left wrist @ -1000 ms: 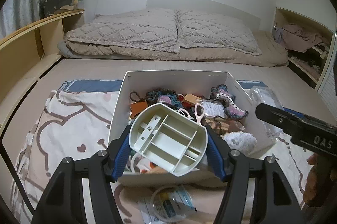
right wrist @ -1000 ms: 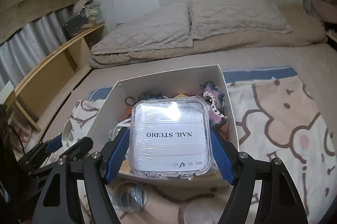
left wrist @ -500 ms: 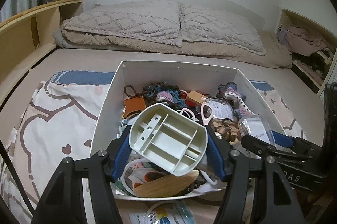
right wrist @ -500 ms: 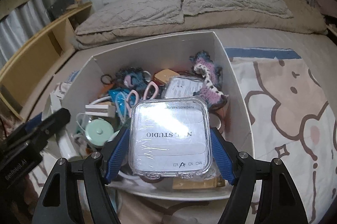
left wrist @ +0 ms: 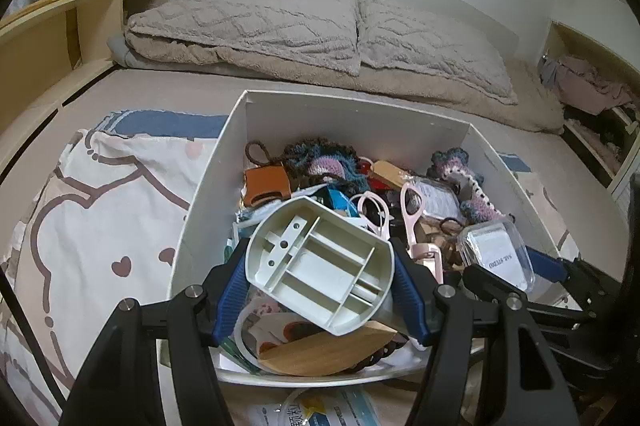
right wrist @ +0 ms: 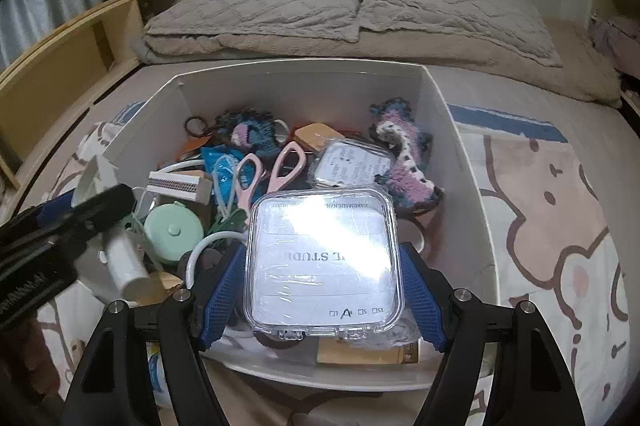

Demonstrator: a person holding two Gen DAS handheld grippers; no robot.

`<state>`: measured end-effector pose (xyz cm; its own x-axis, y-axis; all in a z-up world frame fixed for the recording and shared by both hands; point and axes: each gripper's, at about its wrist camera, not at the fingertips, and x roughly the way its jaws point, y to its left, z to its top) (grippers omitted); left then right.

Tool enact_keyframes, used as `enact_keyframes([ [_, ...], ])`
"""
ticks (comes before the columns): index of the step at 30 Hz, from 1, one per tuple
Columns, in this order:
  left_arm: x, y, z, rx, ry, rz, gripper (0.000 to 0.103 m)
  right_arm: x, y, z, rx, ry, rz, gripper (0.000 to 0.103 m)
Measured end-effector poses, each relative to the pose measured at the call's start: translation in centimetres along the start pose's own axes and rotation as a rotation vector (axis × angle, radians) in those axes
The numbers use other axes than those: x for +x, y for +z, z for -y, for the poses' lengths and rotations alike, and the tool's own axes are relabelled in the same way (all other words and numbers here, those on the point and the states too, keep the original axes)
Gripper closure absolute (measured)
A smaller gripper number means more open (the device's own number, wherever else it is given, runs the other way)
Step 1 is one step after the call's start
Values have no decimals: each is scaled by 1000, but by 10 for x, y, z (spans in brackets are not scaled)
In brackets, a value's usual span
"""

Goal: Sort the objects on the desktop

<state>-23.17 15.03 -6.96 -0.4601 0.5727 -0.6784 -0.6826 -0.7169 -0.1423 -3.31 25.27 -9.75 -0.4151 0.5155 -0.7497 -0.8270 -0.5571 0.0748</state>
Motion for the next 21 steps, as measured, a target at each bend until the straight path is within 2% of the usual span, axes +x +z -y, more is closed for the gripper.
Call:
enact_keyframes([
  [10,12,-8,-1,-21,31,-61,38,5,-4,-8,-55,-21,-19,27],
  [21,17,-15,9,32,75,-86,38,-2,-5,-4,-16,21,-20,27],
])
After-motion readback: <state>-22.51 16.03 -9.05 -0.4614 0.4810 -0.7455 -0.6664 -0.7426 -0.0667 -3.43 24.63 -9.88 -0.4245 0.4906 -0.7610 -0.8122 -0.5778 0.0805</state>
